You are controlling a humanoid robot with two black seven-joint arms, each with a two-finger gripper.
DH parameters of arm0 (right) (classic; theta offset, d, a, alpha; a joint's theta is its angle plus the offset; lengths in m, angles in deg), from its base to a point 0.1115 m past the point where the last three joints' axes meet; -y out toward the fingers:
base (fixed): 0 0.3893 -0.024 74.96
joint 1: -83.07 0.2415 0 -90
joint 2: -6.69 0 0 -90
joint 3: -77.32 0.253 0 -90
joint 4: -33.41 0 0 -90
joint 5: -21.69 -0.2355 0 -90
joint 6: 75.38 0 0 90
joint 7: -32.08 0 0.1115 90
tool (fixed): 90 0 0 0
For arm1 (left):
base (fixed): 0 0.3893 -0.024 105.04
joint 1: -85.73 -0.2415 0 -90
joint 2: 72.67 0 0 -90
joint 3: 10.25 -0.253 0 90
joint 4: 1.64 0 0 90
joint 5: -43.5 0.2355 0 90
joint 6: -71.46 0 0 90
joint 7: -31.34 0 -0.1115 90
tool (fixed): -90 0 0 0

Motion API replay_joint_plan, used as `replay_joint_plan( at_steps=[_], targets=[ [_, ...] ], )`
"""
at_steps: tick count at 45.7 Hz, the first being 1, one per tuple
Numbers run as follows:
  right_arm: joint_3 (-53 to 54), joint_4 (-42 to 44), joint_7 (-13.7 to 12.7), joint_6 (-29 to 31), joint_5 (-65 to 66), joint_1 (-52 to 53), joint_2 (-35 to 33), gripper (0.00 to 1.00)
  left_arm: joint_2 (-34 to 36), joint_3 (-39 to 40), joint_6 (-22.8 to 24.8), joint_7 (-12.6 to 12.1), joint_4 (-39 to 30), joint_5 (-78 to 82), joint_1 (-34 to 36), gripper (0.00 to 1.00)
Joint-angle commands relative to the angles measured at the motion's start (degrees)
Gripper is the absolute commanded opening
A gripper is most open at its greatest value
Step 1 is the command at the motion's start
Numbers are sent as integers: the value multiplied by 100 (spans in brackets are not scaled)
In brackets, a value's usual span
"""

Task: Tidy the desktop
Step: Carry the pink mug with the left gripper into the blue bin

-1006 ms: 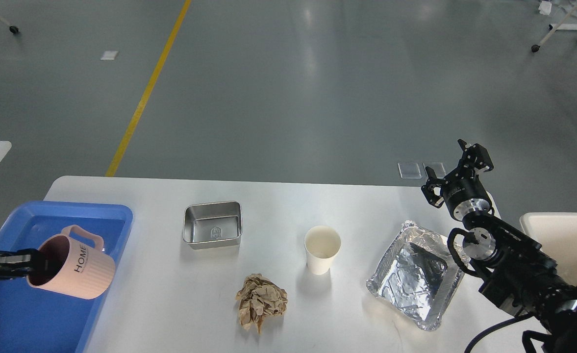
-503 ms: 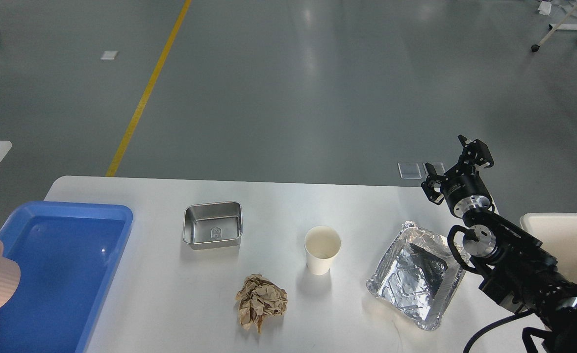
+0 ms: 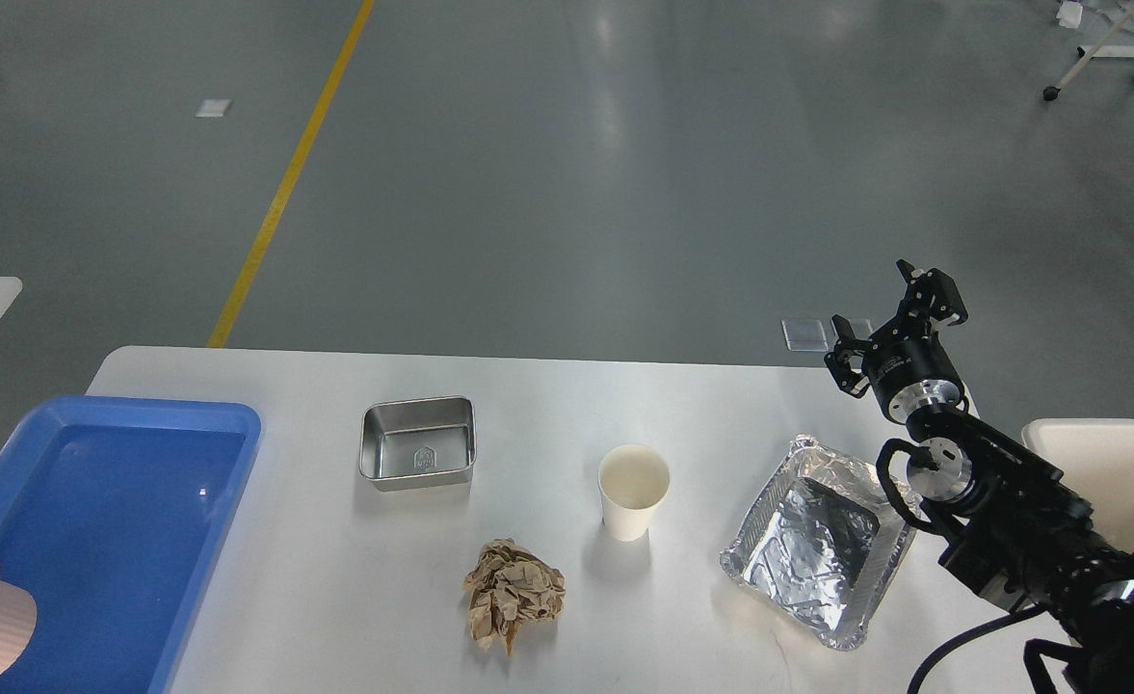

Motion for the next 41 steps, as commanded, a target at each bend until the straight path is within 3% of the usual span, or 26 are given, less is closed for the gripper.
replay_joint_plan(
  at_steps=[1,18,31,41],
  targets=[
    [-8,-8,0,6,-1,-7,15,100,-482,-401,-346,-34,477,-43,-35,0],
    [-8,-8,0,6,8,-7,24,100,-1862,-709,-1049,-34,1778,-96,-474,0],
    [-8,-8,0,6,-1,45,6,100,-2811,-665,-1111,-139,2578,-131,-747,0],
    [-8,-8,0,6,8,45,6,100,-3128,-665,-1190,-201,2833,-131,-817,0]
  ],
)
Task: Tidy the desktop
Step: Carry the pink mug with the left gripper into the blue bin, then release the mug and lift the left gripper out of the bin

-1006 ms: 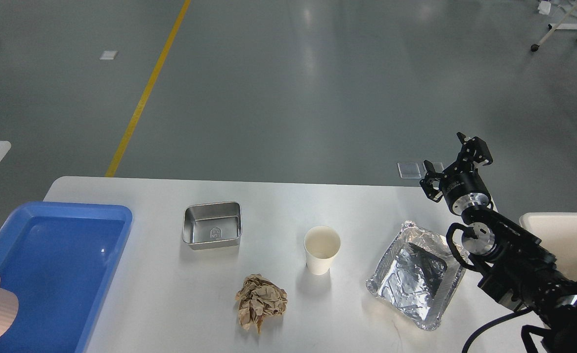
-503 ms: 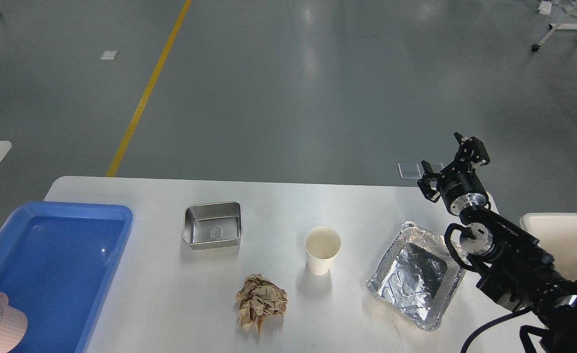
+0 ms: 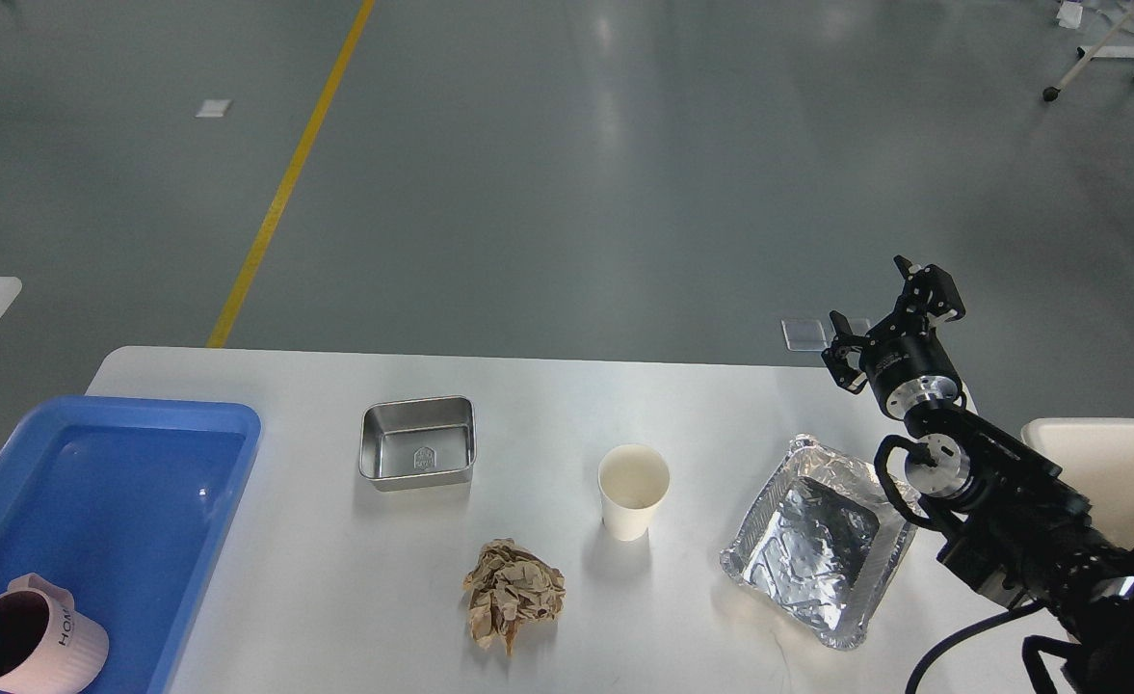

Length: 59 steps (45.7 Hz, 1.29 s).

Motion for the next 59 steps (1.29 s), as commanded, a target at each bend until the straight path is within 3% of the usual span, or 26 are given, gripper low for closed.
replay_joint_plan(
  at_steps=[1,11,18,22,24,25,50,54,59],
  targets=[
    [0,1,0,0,-1,-6,0,100,-116,3,-12,-41,62,9,-46,0],
    [0,1,0,0,-1,3,-1,100,-107,-23,85,-32,54,9,-37,3],
    [0,1,0,0,8,3,8,100,-46,100,190,73,10,-9,16,47],
    [0,1,0,0,-1,3,8,100,-11,302,383,73,-25,-88,7,78],
    [0,1,0,0,8,3,8,100,-2,425,489,73,-25,-158,-2,98],
    [0,1,0,0,8,3,0,100,-2,486,541,73,-25,-176,-10,100],
    [0,1,0,0,8,12,-18,100,868,1357,2106,126,-210,-114,358,99],
    [0,1,0,0,-1,21,-9,100,1070,1383,2308,538,-411,-114,648,99],
    [0,1,0,0,-1,12,-18,100,1448,1401,2309,1346,-1009,-62,737,99]
  ],
)
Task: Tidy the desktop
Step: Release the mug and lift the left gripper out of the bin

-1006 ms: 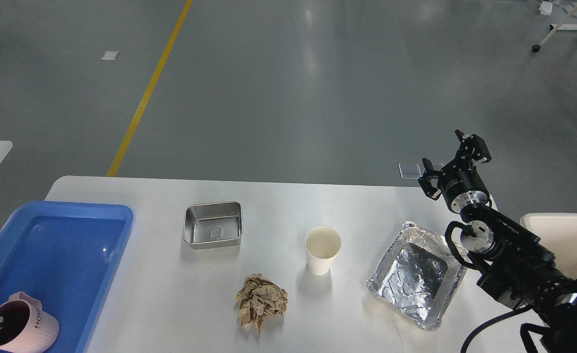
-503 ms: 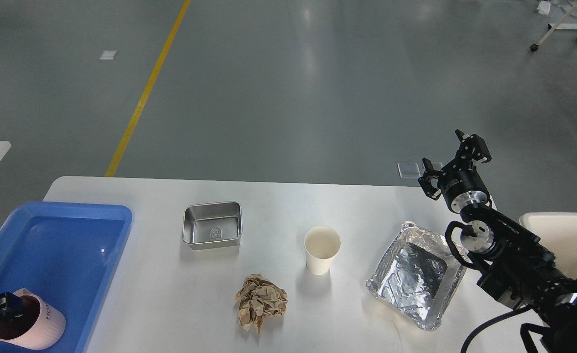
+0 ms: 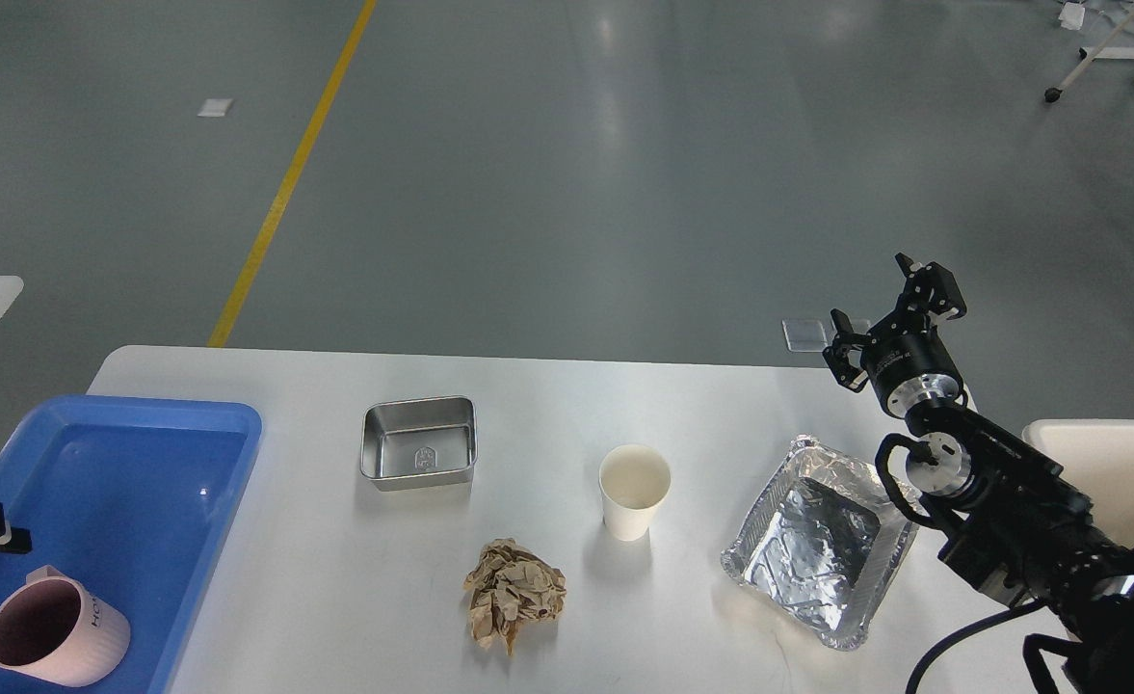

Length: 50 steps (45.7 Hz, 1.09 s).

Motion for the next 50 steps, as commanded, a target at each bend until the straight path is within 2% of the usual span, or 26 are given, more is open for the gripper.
replay_joint_plan(
  at_steps=[1,5,14,20,25,33,35,40,45,50],
  targets=[
    [0,0,0,-9,-2,-2,-5,100,458,39,49,881,-657,46,140,99],
    [0,9,0,0,7,-2,-14,100,914,127,49,1190,-1070,46,167,99],
    [0,9,0,0,-2,6,-58,100,2391,294,58,1533,-2125,11,185,99],
    [0,9,0,0,-2,-2,-49,100,3375,461,120,1551,-2486,-16,219,99],
    [0,9,0,-9,-2,-11,-32,100,3947,461,216,1507,-2513,-112,535,99],
    [0,0,0,-9,-2,15,4,100,4326,444,795,1454,-2460,-121,1247,99],
    [0,-9,0,-9,7,24,12,100,4317,418,970,1393,-2451,-121,1511,99],
    [0,-9,0,-18,-2,24,4,100,4212,418,970,1121,-2460,-130,1810,99],
    [0,-9,0,-9,-2,15,-32,100,3572,470,885,471,-2407,-148,1855,99],
    [0,-9,0,-9,7,15,-40,100,2579,444,411,-276,-2311,-253,1846,99]
  ],
)
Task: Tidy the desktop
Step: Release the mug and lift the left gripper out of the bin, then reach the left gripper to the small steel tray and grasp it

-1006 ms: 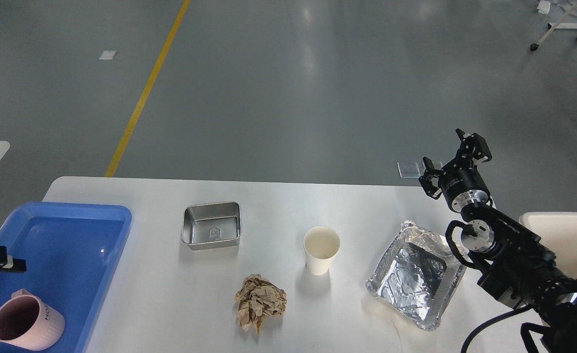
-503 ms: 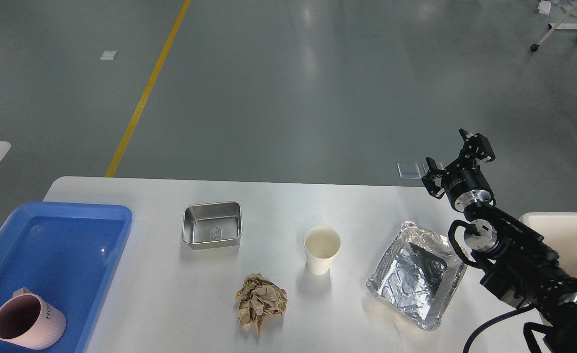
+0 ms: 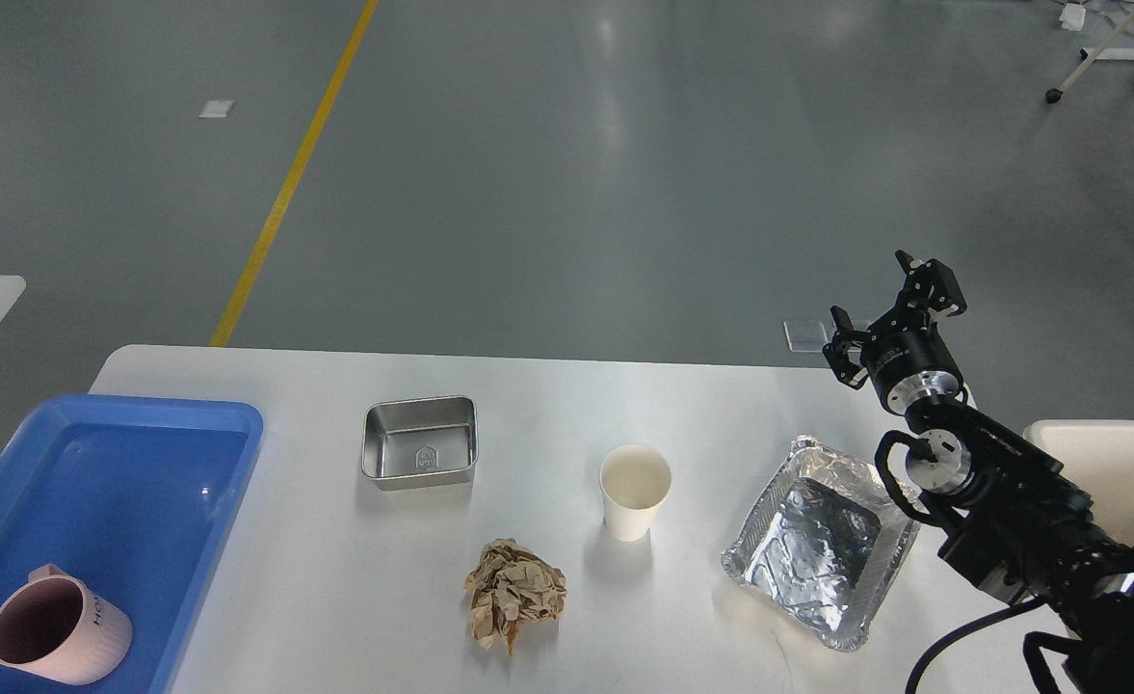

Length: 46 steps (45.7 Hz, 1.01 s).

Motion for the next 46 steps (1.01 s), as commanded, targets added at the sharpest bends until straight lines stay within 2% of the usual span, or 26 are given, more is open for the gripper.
replay_joint_plan(
  at_steps=[1,3,7,14,19,24,35,46],
  targets=[
    [-3,1,0,7,8,-9,-15,100,-1154,-22,-536,-837,162,-84,2,99],
    [-3,1,0,7,0,-9,-23,100,-1960,-48,-834,-1127,495,-75,-77,99],
    [-3,10,0,16,0,-9,-41,100,-3184,-171,-1073,-1304,1163,-66,-200,99],
    [-3,18,0,33,8,-35,-173,100,-4995,-198,-1126,-1322,2841,-22,-332,99],
    [-3,27,0,51,0,-79,-243,100,-5962,-207,-1144,-1331,3765,13,-438,100],
    [-11,36,0,51,8,-106,-287,100,-6614,-207,-1214,-1331,4320,13,-447,100],
    [-11,36,0,51,8,-114,-252,100,-7501,-207,-1355,-1331,4821,13,-517,99],
    [-11,36,0,51,8,-141,-226,100,-8635,-444,-1908,-1304,5945,22,-807,99]
  ],
)
